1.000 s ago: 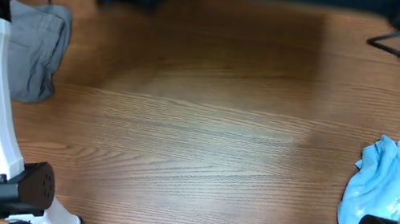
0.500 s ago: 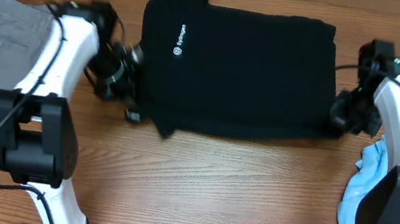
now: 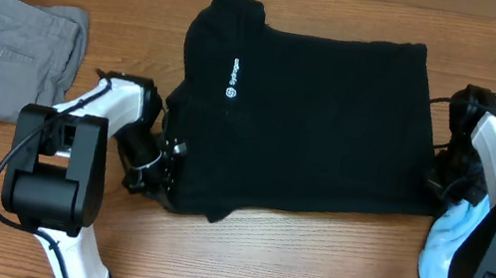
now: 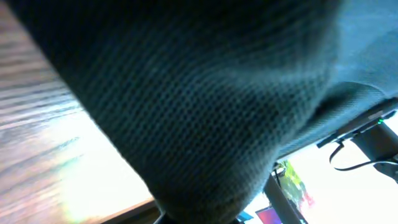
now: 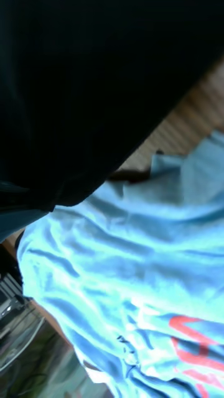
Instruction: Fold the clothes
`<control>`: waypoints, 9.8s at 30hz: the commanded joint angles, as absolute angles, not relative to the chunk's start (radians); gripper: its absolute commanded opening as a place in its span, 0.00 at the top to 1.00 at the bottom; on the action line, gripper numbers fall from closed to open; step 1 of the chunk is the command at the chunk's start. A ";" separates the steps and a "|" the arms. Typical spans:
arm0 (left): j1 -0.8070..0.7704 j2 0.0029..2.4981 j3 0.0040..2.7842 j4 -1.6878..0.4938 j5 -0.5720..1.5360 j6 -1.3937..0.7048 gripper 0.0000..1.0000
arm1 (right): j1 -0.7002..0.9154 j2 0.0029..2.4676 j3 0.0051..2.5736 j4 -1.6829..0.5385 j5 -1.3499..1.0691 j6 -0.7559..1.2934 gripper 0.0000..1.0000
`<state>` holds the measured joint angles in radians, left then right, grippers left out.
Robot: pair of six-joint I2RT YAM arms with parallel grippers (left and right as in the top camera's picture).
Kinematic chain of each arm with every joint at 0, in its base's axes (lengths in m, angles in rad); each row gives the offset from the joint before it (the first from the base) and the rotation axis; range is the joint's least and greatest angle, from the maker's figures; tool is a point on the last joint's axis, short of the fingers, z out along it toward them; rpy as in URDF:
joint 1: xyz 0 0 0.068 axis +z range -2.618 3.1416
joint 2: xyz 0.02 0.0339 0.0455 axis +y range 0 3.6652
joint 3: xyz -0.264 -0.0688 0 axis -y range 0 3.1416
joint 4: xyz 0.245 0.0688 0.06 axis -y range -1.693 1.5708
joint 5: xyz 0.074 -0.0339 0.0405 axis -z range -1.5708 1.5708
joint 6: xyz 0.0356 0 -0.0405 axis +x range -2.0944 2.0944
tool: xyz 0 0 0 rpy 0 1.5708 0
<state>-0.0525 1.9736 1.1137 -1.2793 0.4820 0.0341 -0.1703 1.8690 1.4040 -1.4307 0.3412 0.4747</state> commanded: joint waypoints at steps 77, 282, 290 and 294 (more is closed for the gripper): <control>0.109 1.834 1.409 -0.671 0.274 -0.293 0.96 | -0.161 1.850 1.402 -1.397 0.313 0.498 0.96; -0.093 1.697 0.910 -0.611 -0.149 -0.486 0.96 | -0.231 1.860 1.090 -0.607 -0.080 0.292 0.92; -0.001 1.697 0.910 -0.674 -0.218 -0.490 0.96 | -0.231 1.860 1.090 -0.665 -0.015 0.318 0.96; 0.075 1.697 0.910 -0.681 -0.202 -0.461 0.96 | -0.231 1.860 1.090 -0.713 -0.012 0.319 0.96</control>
